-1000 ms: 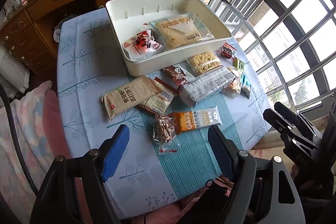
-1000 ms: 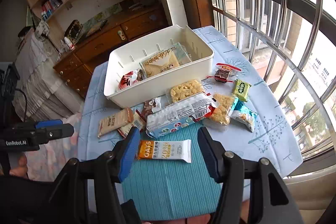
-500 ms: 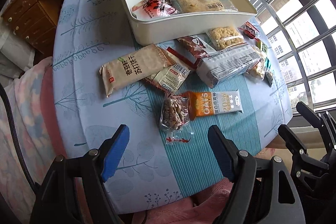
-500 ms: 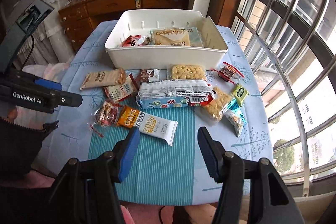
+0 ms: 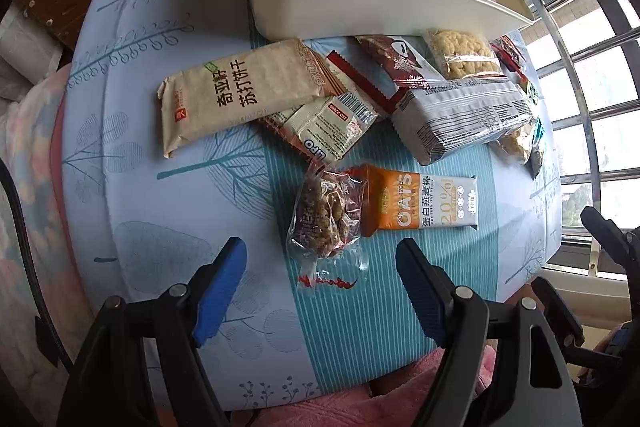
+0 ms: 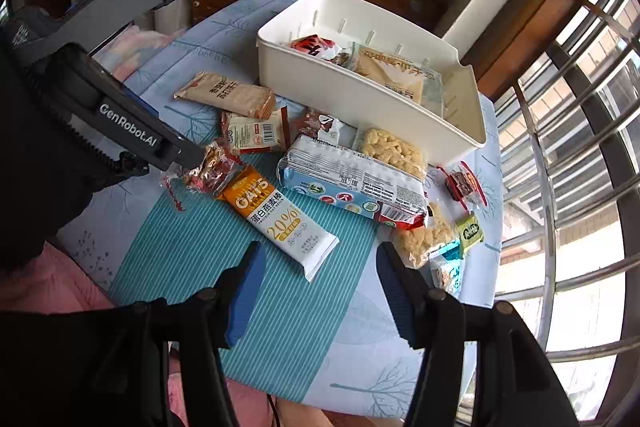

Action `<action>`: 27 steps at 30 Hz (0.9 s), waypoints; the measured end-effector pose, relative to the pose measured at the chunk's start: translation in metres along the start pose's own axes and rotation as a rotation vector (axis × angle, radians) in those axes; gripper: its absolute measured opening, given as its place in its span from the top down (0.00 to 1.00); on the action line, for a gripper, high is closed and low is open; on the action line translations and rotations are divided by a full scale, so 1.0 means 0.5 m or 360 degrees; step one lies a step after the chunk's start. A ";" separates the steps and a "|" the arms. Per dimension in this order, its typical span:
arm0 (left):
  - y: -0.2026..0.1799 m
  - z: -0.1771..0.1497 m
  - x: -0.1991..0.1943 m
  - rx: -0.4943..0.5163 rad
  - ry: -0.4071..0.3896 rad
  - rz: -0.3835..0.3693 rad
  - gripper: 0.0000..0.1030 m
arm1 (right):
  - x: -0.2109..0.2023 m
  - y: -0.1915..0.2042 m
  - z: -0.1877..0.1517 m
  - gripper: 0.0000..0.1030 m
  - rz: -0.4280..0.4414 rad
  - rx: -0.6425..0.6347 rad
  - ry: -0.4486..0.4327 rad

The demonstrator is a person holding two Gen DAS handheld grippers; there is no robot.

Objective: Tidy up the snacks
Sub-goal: 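Withdraw both tools and move them toward the OATS bar and nut packet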

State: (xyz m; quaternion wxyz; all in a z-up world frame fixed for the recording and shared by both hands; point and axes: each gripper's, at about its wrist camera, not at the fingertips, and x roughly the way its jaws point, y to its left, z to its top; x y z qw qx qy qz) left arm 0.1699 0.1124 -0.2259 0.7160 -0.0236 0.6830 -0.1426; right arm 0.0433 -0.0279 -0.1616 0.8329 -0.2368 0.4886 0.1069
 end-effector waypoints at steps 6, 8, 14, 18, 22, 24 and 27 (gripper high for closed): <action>-0.009 0.004 0.053 -0.0084 0.0067 0.0030 0.26 | 0.037 0.015 0.004 0.44 0.0046 -0.0262 0.0042; -0.013 0.004 0.066 -0.0105 0.0081 0.0031 0.26 | 0.051 0.017 0.005 0.44 0.0051 -0.0342 0.0046; -0.018 0.000 0.093 -0.0200 0.0102 0.0047 0.26 | 0.105 0.025 0.001 0.44 0.0121 -0.0542 0.0099; -0.013 -0.006 0.111 -0.0269 0.0132 0.0075 0.26 | 0.138 0.032 -0.002 0.44 0.0209 -0.0609 0.0125; -0.008 -0.014 0.119 -0.0345 0.0150 0.0069 0.27 | 0.165 0.038 -0.002 0.44 0.0283 -0.0689 0.0141; -0.009 -0.013 0.121 -0.0370 0.0143 0.0073 0.27 | 0.179 0.040 -0.001 0.44 0.0315 -0.0723 0.0140; 0.000 -0.013 0.117 -0.0401 0.0132 0.0084 0.27 | 0.198 0.039 0.005 0.44 0.0377 -0.0750 0.0143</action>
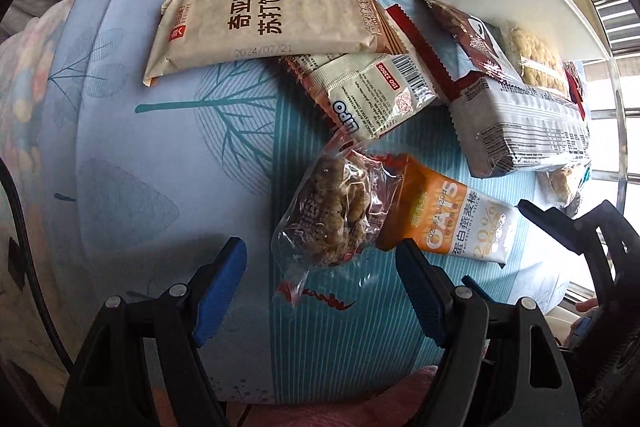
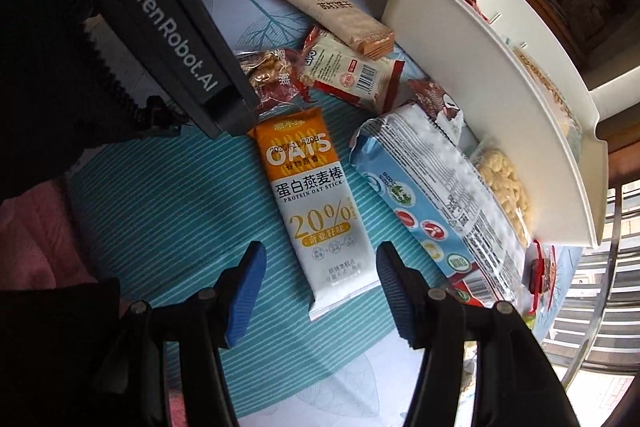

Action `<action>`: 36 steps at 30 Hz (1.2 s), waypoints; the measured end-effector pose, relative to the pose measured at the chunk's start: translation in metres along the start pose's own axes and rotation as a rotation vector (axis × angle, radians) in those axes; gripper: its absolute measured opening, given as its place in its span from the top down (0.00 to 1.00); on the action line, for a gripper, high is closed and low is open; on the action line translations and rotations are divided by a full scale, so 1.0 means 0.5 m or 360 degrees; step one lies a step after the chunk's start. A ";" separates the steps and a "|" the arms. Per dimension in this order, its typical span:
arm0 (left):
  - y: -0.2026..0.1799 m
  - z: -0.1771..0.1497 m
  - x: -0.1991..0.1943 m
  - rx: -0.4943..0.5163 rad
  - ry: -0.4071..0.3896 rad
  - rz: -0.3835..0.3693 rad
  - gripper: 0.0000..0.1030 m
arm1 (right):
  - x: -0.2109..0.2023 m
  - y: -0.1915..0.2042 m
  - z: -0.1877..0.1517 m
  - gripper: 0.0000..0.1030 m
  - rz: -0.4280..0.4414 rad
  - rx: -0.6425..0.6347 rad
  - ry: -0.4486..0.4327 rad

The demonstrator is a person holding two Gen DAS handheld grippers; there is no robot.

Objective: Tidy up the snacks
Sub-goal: 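Withdraw both tools and move them toward the OATS bar and nut packet, then close the right tool on the orange OATS bar while the left tool grips the clear nut packet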

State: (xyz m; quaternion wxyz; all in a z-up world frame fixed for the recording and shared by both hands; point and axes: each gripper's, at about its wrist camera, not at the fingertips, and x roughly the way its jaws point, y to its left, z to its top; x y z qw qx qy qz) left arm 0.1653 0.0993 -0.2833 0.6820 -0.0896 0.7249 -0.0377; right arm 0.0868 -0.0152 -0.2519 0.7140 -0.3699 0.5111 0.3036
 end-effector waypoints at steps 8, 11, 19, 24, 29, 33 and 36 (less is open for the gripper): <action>-0.009 0.026 0.012 -0.0086 -0.0015 0.0009 0.26 | 0.034 -0.013 0.023 0.44 0.0116 -0.0042 -0.0057; -0.001 0.033 0.016 -0.0126 -0.0019 -0.0016 0.27 | 0.041 -0.013 0.027 0.44 0.0169 -0.0054 -0.0062; 0.020 0.046 0.017 -0.0172 -0.0031 -0.0111 0.54 | 0.048 -0.029 0.033 0.60 0.0285 0.0017 -0.0061; 0.035 0.049 0.015 -0.0213 -0.0031 -0.0162 0.56 | 0.046 -0.055 0.019 0.61 0.0311 0.0062 -0.0054; 0.052 0.052 0.019 -0.0242 -0.0026 -0.0208 0.58 | 0.042 -0.077 0.012 0.61 0.0320 0.0111 -0.0036; 0.079 0.049 0.016 -0.0255 -0.0019 -0.0222 0.59 | 0.033 -0.085 0.008 0.61 0.0287 0.0137 -0.0061; 0.092 0.031 -0.009 -0.0224 -0.0038 -0.0209 0.59 | 0.021 -0.085 0.011 0.61 0.0268 0.0160 -0.0068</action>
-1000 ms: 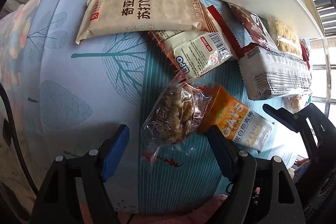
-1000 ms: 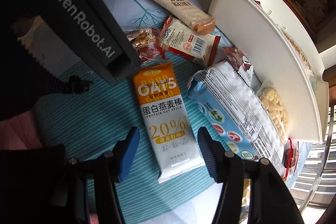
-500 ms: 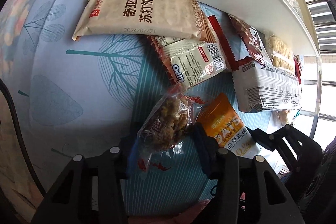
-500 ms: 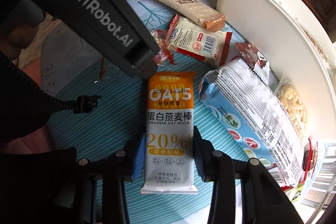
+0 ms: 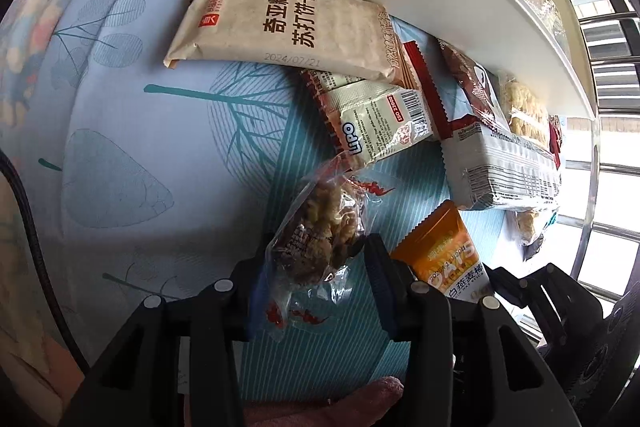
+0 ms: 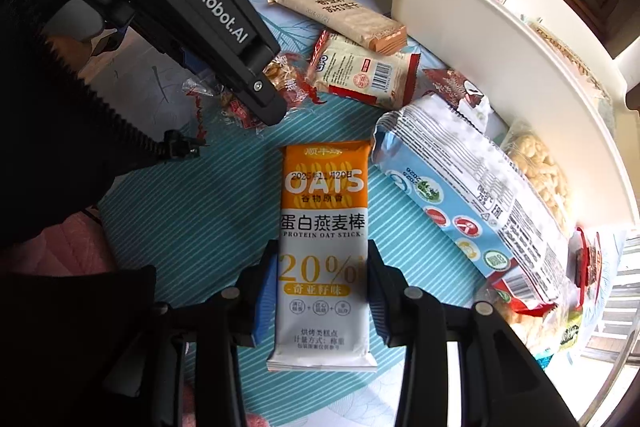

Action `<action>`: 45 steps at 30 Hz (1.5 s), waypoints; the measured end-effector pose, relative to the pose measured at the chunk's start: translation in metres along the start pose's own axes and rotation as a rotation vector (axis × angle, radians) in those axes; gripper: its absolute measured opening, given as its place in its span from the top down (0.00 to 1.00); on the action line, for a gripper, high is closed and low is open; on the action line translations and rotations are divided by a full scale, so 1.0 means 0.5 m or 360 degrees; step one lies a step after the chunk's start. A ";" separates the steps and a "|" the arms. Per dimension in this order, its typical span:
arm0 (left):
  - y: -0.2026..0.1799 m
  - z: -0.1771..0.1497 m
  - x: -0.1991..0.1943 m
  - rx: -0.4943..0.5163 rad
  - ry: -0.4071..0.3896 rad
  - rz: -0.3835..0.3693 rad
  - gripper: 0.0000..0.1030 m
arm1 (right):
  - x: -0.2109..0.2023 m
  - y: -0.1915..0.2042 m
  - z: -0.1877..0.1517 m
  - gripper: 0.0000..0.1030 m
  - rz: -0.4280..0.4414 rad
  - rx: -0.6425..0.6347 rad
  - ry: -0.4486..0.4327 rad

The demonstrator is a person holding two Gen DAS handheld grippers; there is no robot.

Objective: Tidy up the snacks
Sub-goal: 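Close the right tool on the orange OATS bar while the left tool grips the clear nut packet, then carry the OATS bar and nut packet into the white tray and open both tools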

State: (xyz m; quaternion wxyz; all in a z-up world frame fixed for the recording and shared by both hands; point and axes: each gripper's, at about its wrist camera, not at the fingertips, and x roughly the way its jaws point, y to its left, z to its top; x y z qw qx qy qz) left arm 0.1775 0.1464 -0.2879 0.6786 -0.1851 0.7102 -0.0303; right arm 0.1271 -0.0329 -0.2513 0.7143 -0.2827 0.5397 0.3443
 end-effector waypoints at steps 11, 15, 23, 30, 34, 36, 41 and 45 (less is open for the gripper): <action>0.045 -0.029 -0.125 0.0143 -0.0061 -0.0026 0.59 | -0.072 0.031 0.024 0.61 -0.0098 0.0119 -0.0168; 0.042 -0.038 -0.189 0.0209 -0.0131 -0.0028 0.59 | -0.093 0.049 0.043 0.61 -0.0133 0.0180 -0.0254; 0.037 -0.030 -0.292 0.0349 -0.0271 -0.0017 0.59 | -0.125 0.097 0.089 0.61 -0.0230 0.0313 -0.0430; -0.003 -0.013 -0.391 0.0469 -0.0418 -0.0059 0.59 | -0.172 0.096 0.120 0.61 -0.0339 0.0431 -0.0586; -0.045 -0.002 -0.427 0.0529 -0.0496 -0.0096 0.59 | -0.203 0.069 0.135 0.61 -0.0439 0.0483 -0.0668; -0.067 0.006 -0.443 0.0557 -0.0528 -0.0113 0.59 | -0.214 0.053 0.138 0.61 -0.0503 0.0502 -0.0699; -0.123 0.033 -0.474 0.0591 -0.0602 -0.0139 0.59 | -0.248 0.017 0.132 0.61 -0.0618 0.0545 -0.0758; -0.164 0.062 -0.485 0.0586 -0.0660 -0.0141 0.58 | -0.269 -0.027 0.133 0.61 -0.0688 0.0573 -0.0779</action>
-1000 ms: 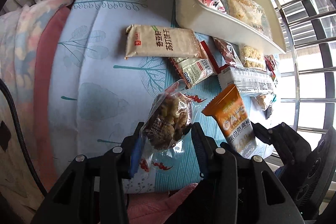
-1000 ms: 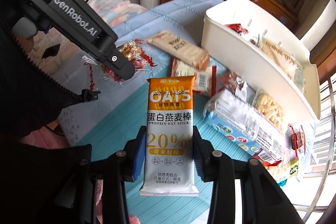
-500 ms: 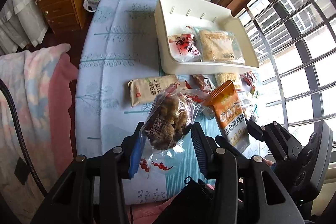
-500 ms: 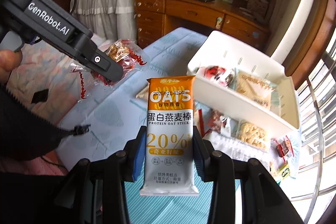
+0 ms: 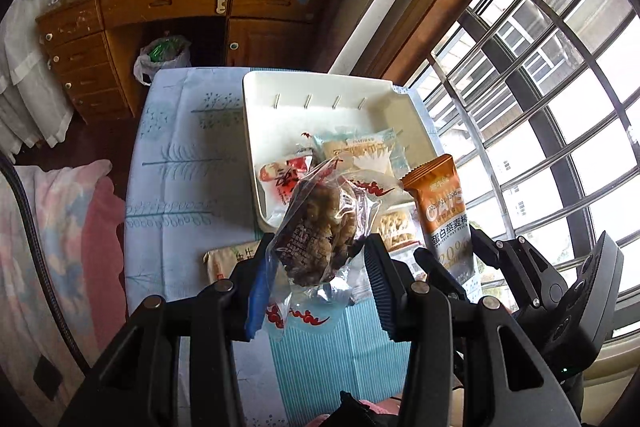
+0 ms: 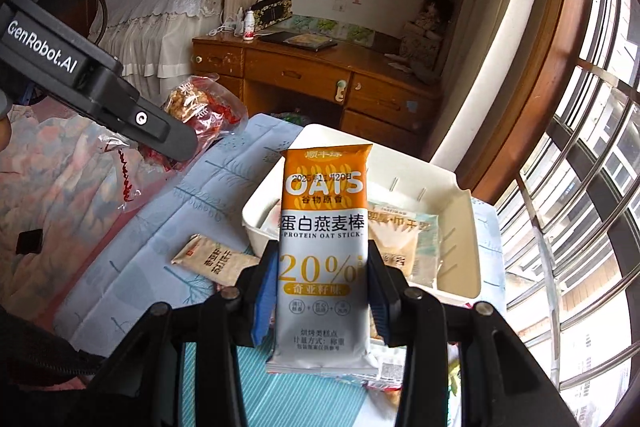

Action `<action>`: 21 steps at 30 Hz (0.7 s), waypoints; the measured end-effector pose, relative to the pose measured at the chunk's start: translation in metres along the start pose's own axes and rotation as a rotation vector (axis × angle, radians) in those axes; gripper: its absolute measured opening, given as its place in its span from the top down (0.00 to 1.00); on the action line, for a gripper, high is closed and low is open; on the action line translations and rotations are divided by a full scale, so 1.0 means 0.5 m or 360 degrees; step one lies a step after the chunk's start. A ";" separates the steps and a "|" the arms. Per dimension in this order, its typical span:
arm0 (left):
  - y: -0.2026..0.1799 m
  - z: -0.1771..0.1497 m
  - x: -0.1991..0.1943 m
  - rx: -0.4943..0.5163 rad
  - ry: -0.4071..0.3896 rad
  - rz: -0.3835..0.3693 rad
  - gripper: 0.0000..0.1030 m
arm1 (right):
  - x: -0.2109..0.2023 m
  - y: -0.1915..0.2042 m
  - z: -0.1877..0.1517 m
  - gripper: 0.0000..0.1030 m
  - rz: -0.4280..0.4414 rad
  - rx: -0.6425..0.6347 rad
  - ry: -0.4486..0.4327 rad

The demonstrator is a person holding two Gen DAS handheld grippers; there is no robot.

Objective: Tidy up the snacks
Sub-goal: 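Carry the OATS bar and nut packet into the white tray and open both tools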

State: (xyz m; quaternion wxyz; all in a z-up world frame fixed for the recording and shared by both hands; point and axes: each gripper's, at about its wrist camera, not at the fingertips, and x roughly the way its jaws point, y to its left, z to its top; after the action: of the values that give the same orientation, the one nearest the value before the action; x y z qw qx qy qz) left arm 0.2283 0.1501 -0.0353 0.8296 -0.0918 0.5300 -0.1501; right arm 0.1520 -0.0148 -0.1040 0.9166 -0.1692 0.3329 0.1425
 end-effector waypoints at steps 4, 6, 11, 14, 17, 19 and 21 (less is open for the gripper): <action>-0.022 0.040 0.022 -0.0016 -0.0037 0.0012 0.58 | 0.010 -0.044 0.015 0.61 -0.0088 0.0019 -0.0001; -0.026 0.057 0.037 -0.0033 -0.0055 0.0003 0.58 | 0.017 -0.070 0.021 0.61 -0.0116 0.0032 -0.0010; -0.033 0.102 0.076 -0.0076 -0.0123 -0.0022 0.58 | 0.049 -0.128 0.026 0.60 -0.0185 0.0034 -0.0012; -0.032 0.122 0.101 -0.0093 -0.0153 -0.0027 0.58 | 0.073 -0.161 0.025 0.60 -0.0233 0.0057 -0.0002; -0.032 0.138 0.130 -0.0111 -0.0166 -0.0017 0.58 | 0.099 -0.190 0.018 0.60 -0.0242 0.0076 0.0000; -0.032 0.146 0.151 -0.0119 -0.0165 -0.0015 0.58 | 0.120 -0.205 0.012 0.60 -0.0258 0.0076 0.0011; -0.034 0.152 0.174 -0.0113 -0.0165 -0.0005 0.58 | 0.144 -0.219 0.006 0.60 -0.0269 0.0086 0.0036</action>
State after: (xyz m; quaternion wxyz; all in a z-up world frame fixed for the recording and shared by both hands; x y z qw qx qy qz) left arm 0.3290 0.1034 -0.0720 0.8519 -0.1296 0.4911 -0.1275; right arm 0.2477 -0.1018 -0.1258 0.9258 -0.1735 0.3315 0.0535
